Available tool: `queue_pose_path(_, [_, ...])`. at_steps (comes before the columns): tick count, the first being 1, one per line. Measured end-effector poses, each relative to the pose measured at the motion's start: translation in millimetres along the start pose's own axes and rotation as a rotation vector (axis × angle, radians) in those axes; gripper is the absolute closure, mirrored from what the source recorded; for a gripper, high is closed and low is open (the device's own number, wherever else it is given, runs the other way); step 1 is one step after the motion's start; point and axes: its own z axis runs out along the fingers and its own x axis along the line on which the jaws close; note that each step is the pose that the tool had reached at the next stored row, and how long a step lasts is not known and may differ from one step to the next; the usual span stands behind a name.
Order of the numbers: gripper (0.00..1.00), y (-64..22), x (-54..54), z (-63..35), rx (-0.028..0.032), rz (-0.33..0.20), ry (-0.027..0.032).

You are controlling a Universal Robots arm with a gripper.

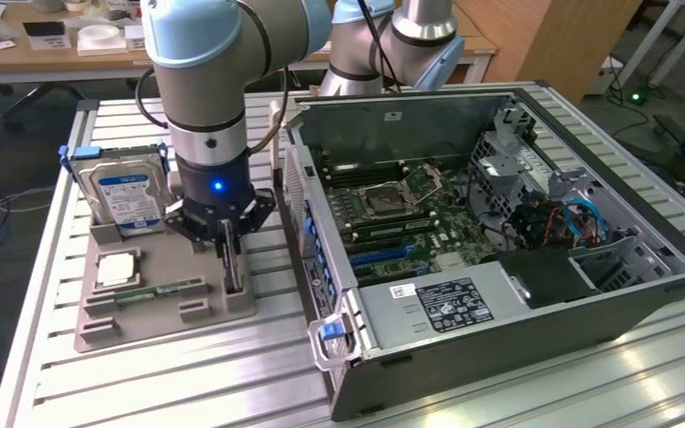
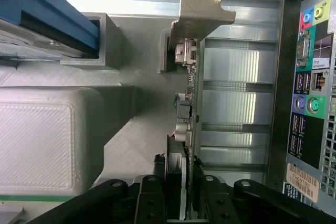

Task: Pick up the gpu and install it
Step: 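Pick up the gpu and move the gpu toward the slot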

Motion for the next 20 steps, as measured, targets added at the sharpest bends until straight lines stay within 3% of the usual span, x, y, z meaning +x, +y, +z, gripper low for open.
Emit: queue_pose_path(20, [0.73,0.0,0.0,0.1,0.0,0.0,0.0])
